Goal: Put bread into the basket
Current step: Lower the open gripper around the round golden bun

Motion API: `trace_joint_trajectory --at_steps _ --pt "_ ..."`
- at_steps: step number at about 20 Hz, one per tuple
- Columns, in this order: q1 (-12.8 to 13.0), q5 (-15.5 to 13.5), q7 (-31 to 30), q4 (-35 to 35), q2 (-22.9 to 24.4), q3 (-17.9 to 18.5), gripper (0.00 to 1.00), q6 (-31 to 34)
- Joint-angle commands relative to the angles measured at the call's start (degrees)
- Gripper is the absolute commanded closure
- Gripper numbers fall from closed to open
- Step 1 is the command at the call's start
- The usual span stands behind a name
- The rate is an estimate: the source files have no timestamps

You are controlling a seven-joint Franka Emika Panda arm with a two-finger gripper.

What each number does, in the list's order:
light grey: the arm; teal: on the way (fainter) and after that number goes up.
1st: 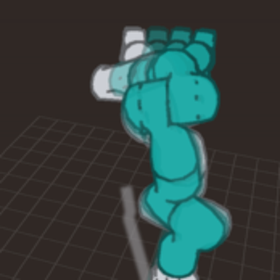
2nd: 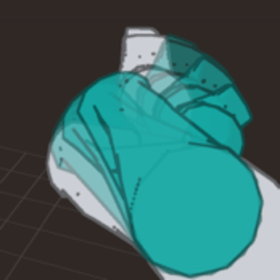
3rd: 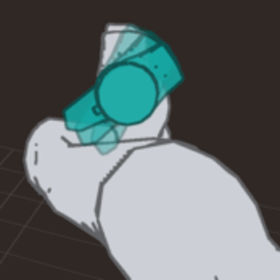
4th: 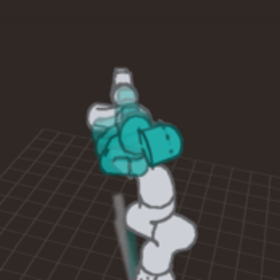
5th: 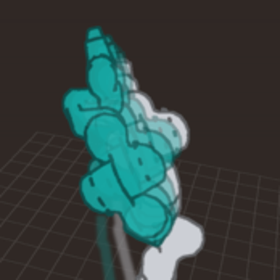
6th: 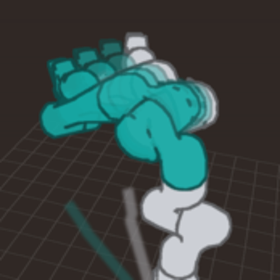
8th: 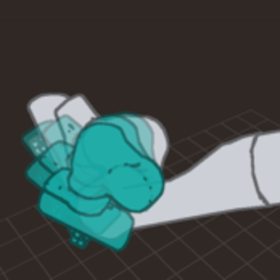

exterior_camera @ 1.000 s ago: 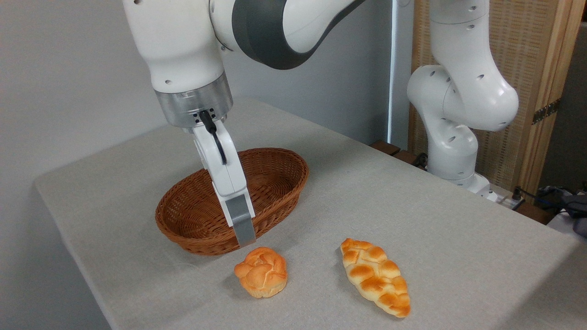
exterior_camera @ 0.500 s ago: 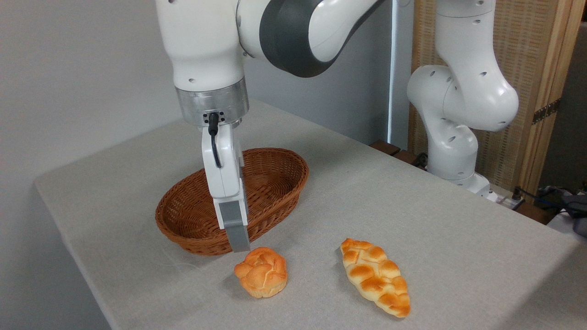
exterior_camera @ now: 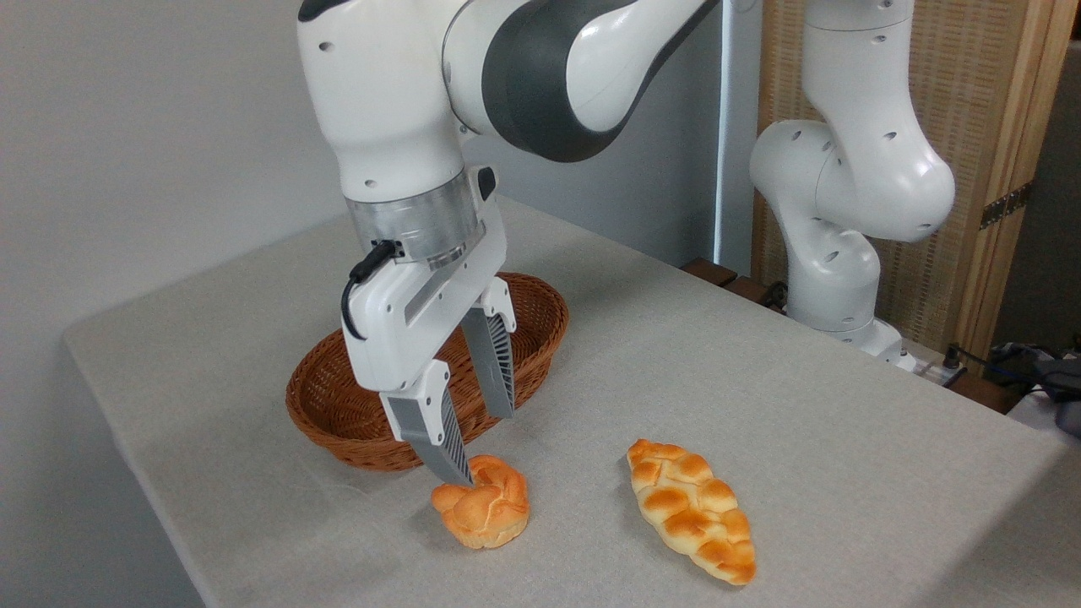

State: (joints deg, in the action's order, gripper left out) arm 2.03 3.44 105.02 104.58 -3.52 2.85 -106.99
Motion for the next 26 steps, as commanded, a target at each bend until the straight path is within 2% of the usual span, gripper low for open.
trace_joint_trajectory --at_steps 1,4,6,8,12,23,24,26 --pt "1.5 3.2 3.2 0.8 -1.3 -0.1 0.0 -2.3" --pt "2.3 3.6 3.2 1.5 -2.5 -0.1 0.0 -5.6" --pt "2.5 5.1 3.3 1.7 -3.3 -0.2 0.0 -5.9" --pt "3.3 5.4 3.6 1.9 -3.7 -0.1 0.0 -5.9" --pt "3.6 5.4 4.1 4.9 -3.6 -0.2 0.0 -5.8" --pt "3.5 4.7 3.5 5.4 -5.3 0.0 0.0 -7.7" --pt "3.5 4.7 3.5 5.4 -5.3 0.0 0.01 -8.1" --pt "3.3 4.7 3.6 5.4 -5.3 0.1 0.21 -8.5"
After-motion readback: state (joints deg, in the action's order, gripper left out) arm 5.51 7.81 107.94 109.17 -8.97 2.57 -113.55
